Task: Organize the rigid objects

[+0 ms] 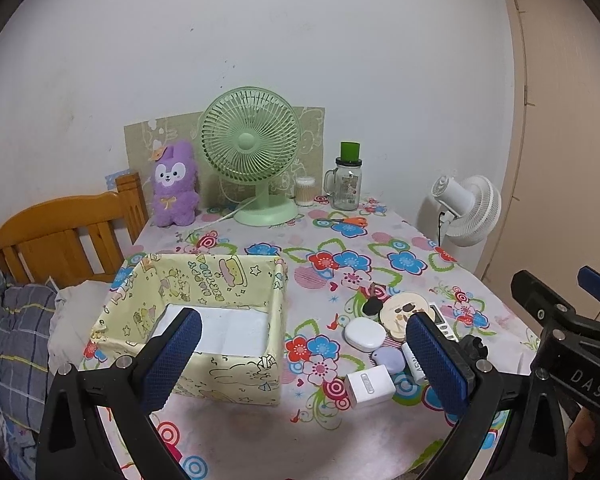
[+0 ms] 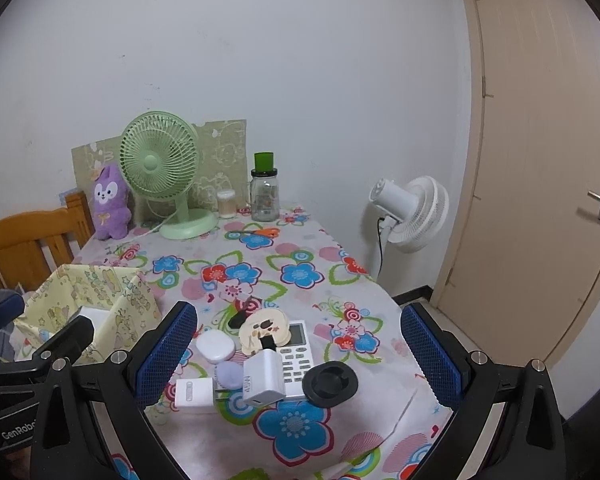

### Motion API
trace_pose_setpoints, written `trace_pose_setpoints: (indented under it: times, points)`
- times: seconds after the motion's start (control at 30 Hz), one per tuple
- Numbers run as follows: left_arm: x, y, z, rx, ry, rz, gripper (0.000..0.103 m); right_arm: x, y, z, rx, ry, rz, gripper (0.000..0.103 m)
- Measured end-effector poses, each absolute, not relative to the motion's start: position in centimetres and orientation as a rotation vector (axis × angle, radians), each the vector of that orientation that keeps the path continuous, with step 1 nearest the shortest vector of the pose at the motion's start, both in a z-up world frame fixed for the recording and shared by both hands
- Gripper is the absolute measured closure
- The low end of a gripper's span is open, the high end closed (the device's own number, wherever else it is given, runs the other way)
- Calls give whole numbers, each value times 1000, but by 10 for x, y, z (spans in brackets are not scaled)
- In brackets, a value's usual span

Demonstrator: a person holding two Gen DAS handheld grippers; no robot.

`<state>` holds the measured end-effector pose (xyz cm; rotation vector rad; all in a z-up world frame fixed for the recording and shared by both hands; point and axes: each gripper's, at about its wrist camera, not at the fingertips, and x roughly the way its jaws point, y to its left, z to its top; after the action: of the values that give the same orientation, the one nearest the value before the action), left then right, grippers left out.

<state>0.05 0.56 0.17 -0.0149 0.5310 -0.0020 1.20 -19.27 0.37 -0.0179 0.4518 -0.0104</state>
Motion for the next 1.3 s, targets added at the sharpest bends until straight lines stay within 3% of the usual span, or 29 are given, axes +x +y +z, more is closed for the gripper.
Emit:
trace_pose_setpoints:
  times: [1.3]
  points:
    - [-6,10,8,-28,497,-8,0,7,-190,9,-4,449,17,0]
